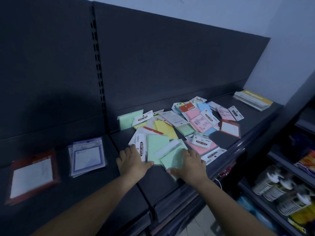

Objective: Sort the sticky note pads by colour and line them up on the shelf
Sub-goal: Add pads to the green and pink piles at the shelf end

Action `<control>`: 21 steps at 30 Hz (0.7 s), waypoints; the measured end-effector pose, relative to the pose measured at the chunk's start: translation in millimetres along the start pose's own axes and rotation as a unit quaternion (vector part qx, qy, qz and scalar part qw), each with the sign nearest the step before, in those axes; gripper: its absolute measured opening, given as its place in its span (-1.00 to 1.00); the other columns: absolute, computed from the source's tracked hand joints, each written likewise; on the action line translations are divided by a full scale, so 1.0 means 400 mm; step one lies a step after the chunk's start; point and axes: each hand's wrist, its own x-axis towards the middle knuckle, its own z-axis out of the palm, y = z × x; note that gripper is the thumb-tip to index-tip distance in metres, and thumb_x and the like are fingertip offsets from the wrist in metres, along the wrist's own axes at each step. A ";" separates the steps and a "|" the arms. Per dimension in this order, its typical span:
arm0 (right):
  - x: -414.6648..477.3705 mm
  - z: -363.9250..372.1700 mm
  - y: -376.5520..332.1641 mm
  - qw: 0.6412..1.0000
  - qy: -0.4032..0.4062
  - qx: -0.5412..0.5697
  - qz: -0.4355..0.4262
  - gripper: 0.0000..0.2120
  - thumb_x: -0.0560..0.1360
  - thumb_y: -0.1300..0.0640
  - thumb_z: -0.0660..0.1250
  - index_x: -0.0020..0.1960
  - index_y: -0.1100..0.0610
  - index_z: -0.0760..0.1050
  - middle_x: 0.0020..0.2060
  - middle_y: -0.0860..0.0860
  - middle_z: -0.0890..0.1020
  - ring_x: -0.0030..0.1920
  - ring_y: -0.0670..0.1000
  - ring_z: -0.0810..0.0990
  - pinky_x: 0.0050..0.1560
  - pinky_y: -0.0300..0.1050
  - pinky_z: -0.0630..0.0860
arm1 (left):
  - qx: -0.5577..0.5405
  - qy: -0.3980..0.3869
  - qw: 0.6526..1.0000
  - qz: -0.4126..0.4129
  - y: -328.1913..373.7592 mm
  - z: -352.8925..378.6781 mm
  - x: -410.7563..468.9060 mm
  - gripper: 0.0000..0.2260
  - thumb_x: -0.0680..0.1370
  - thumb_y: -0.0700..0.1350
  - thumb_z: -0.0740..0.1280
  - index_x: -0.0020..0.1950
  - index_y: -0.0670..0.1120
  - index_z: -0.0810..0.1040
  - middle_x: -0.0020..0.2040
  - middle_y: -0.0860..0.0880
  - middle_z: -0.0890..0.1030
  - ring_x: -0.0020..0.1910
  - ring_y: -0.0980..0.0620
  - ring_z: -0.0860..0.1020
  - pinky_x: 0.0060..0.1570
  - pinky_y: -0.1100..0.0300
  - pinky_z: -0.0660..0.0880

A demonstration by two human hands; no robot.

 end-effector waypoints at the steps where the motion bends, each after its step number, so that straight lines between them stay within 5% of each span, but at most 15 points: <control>1: 0.019 -0.002 0.001 1.000 -0.003 0.007 0.007 0.00 0.30 -0.33 0.38 0.50 0.13 0.01 0.44 0.07 0.20 0.44 0.13 0.14 0.38 0.12 0.13 | -0.050 0.000 0.999 -0.017 0.000 0.000 0.014 -0.26 0.36 0.19 0.44 0.37 -0.07 0.18 0.28 -0.11 0.36 0.28 -0.13 0.26 0.22 0.02 0.20; 4: 0.065 -0.007 -0.002 0.999 -0.016 0.033 0.037 0.14 0.24 -0.32 0.44 0.52 0.14 -0.13 0.47 0.08 0.15 0.45 0.14 0.12 0.40 0.12 0.11 | -0.182 -0.002 0.982 -0.049 -0.001 -0.006 0.055 -0.38 0.32 0.00 0.52 0.26 -0.04 0.28 0.12 -0.02 0.50 0.21 -0.09 0.38 0.17 0.04 0.19; 7: 0.096 -0.015 -0.006 0.998 0.019 0.027 0.060 0.17 0.20 -0.31 0.48 0.50 0.17 -0.09 0.40 0.13 0.23 0.40 0.16 0.18 0.36 0.08 0.15 | -0.328 -0.034 0.943 -0.048 -0.006 -0.019 0.089 -0.75 0.36 -0.20 0.48 -0.02 -0.10 0.51 -0.04 -0.03 0.61 0.03 -0.10 0.54 0.14 0.04 0.36; 10: 0.118 -0.030 -0.009 0.995 0.080 0.015 0.057 0.07 0.23 -0.25 0.49 0.48 0.18 0.00 0.34 0.13 0.29 0.35 0.16 0.26 0.31 0.07 0.23 | -0.375 -0.042 0.926 -0.025 -0.017 -0.043 0.105 -0.95 0.45 -0.19 0.42 -0.11 -0.12 0.60 -0.13 -0.08 0.64 -0.11 -0.08 0.57 -0.15 0.16 0.41; 13: 0.147 -0.060 -0.007 0.983 0.117 0.138 0.031 -0.18 0.30 -0.06 0.52 0.41 0.15 0.20 0.20 0.09 0.46 0.17 0.13 0.47 0.13 0.02 0.40 | -0.460 -0.035 0.887 -0.010 -0.008 -0.073 0.108 -0.90 0.52 -0.17 0.33 0.00 -0.12 0.60 -0.16 -0.01 0.64 -0.21 0.06 0.57 -0.25 0.27 0.43; 16: 0.185 -0.101 -0.006 0.952 0.100 0.289 0.024 -0.56 0.38 0.10 0.48 0.15 0.27 0.45 -0.13 0.11 0.57 -0.12 0.15 0.54 -0.08 -0.04 0.49 | -0.598 -0.039 0.800 -0.042 0.012 -0.097 0.105 -0.91 0.55 -0.21 0.28 0.00 -0.11 0.57 -0.16 -0.03 0.67 -0.21 0.04 0.62 -0.23 0.25 0.56; 19: 0.228 -0.125 -0.013 0.894 0.082 0.440 0.013 -0.69 0.46 0.12 0.40 0.10 0.29 0.47 -0.05 0.22 0.62 -0.04 0.25 0.61 0.02 0.19 0.56 | -0.646 0.013 0.758 -0.085 0.007 -0.117 0.103 -0.92 0.54 -0.21 0.26 -0.07 -0.09 0.55 -0.27 -0.01 0.68 -0.33 0.08 0.62 -0.36 0.26 0.56; 21: 0.250 -0.137 -0.027 0.848 0.067 0.526 -0.002 -0.71 0.49 0.07 0.36 0.14 0.20 0.46 -0.09 0.10 0.64 -0.10 0.13 0.65 -0.10 0.08 0.60 | -0.664 0.056 0.736 -0.120 -0.003 -0.129 0.098 -0.91 0.53 -0.20 0.26 -0.06 -0.10 0.56 -0.26 -0.01 0.68 -0.35 0.08 0.62 -0.43 0.27 0.52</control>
